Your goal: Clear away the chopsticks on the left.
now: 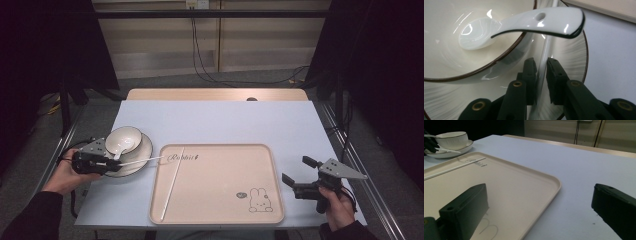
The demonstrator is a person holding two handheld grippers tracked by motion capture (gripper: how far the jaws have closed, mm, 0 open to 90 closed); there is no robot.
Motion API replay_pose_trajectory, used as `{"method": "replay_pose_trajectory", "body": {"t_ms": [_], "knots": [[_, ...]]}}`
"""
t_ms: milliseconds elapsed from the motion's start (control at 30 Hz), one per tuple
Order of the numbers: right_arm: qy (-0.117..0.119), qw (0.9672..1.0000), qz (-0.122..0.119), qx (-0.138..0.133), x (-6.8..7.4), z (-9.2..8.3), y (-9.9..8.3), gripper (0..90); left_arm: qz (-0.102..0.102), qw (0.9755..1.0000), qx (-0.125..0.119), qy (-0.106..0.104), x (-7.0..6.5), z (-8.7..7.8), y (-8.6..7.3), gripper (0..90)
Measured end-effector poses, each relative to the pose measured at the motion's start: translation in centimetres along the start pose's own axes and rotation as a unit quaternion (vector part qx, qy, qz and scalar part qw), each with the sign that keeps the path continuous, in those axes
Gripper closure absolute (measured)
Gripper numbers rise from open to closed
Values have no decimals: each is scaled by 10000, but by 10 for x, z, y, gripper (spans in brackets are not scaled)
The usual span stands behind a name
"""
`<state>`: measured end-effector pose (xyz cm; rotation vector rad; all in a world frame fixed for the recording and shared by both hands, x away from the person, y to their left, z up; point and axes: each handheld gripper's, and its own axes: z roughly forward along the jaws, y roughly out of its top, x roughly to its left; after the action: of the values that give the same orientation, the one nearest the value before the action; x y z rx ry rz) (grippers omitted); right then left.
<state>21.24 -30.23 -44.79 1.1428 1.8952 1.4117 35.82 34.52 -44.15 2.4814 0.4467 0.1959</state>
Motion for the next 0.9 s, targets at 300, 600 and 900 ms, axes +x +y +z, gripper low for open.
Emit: {"method": "replay_pose_trajectory", "body": {"t_ms": [300,600,900], "knots": [[-3,10000,8,-2,0,0,0,5,-127,9998,-69,-123,-3,-4,3,844],[-17,10000,24,-21,-1,0,0,5,-538,9976,-360,-227,-10,-11,5,846],[-2,10000,21,-15,0,0,0,5,-988,9927,-636,-286,-19,-19,8,847]]}}
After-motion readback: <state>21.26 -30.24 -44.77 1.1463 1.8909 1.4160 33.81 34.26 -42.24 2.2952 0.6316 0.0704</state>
